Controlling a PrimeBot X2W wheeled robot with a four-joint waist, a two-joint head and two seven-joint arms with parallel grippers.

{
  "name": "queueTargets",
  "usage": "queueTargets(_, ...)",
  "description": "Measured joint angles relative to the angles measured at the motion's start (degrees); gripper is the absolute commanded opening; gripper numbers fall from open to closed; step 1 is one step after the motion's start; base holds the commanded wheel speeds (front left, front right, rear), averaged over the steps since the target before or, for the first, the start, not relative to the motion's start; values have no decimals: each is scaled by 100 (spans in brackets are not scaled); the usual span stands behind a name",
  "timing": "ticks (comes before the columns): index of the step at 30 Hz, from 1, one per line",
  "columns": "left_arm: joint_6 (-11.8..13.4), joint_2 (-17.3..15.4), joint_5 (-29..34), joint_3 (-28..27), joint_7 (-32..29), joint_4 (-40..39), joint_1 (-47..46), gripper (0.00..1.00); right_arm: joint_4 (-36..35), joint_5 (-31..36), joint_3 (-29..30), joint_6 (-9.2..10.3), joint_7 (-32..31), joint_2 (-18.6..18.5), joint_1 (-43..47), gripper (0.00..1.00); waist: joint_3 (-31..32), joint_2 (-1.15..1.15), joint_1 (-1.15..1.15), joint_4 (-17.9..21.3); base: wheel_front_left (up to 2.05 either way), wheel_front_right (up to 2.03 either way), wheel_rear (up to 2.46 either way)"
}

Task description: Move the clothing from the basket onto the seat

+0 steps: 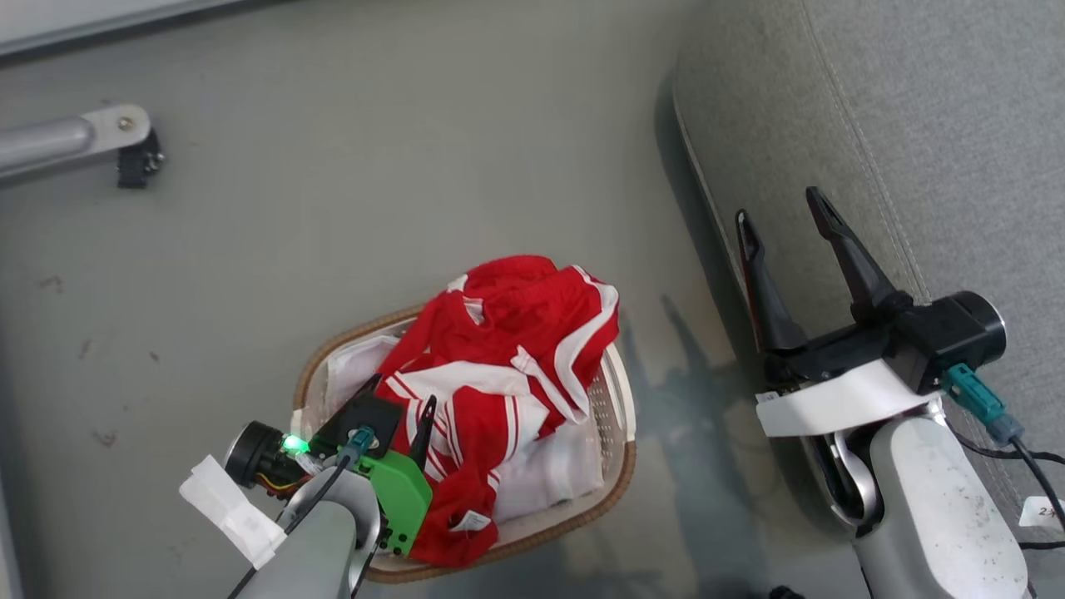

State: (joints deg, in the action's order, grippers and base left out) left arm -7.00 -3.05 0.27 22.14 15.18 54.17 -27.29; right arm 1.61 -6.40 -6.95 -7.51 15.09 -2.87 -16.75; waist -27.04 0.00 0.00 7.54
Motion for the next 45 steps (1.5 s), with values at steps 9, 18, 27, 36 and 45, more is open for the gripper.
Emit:
queueTargets(9,-24,-55,88,382,0,791,-387,100,-62,-332,-11,0,0,-1,-232,100,-1065,0,0,576,0,0,0)
queueTargets(18,-22,-240,-44,380,-67,1344,-750,100,-146,-541,-129,0,0,1,-435,100,-1764,0,1,1062,0,0,0)
queueTargets(27,-9,-315,-219,380,-105,1626,-878,27,-127,-623,-155,0,0,4,-501,100,-2111,0,0,1384,0,0,0)
queueTargets(36,-24,-193,-350,525,-49,1599,-878,0,-29,-503,-126,0,0,7,-499,100,-1862,0,0,1257,0,0,0)
queueTargets(45,-31,-38,-744,778,-21,1053,-617,0,180,-167,-8,0,-1,10,-353,100,-1255,0,0,958,0,0,0)
